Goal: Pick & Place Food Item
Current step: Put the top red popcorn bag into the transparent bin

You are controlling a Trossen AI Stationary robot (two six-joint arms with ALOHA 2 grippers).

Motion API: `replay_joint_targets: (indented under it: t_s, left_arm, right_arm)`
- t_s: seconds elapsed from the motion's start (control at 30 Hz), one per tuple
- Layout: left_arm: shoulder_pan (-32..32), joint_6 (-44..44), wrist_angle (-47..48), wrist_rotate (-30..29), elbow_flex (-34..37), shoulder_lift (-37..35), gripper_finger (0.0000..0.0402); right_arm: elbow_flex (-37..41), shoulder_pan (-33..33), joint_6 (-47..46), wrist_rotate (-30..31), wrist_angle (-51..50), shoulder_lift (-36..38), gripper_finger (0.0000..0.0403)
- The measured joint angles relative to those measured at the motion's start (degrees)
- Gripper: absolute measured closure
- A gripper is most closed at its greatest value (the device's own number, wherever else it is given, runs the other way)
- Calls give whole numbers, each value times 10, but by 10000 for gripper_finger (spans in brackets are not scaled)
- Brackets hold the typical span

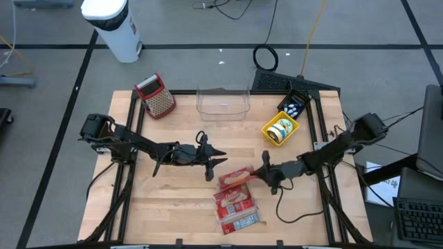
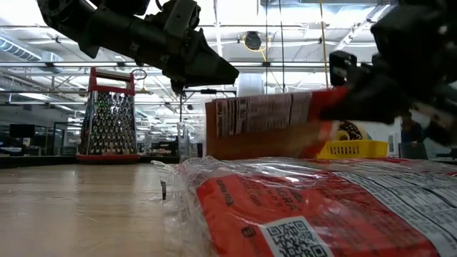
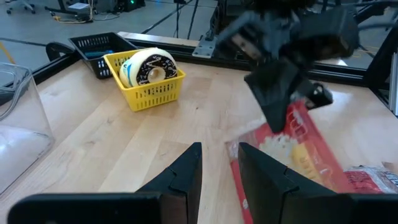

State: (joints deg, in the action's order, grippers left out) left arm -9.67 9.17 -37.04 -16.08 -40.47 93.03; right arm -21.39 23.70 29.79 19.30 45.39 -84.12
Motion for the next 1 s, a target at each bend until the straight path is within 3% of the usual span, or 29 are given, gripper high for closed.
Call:
replay_joint_targets:
  t_s: [0.27, 0.5, 0.9, 1.0]
  left_arm:
    - [0, 0, 0, 0, 0, 0, 298]
    - [0, -58, 0, 0, 0, 0, 298]
    - [0, -69, 5, 12, 0, 0, 298]
    - [0, -69, 23, 12, 0, 0, 298]
  right_arm:
    - [0, -28, -9, 0, -31, 116, 402]
    - [0, -85, -19, 0, -37, 192, 402]
    - [0, -252, 41, -1, -31, 250, 403]
    - [0, -303, 40, -35, -15, 250, 403]
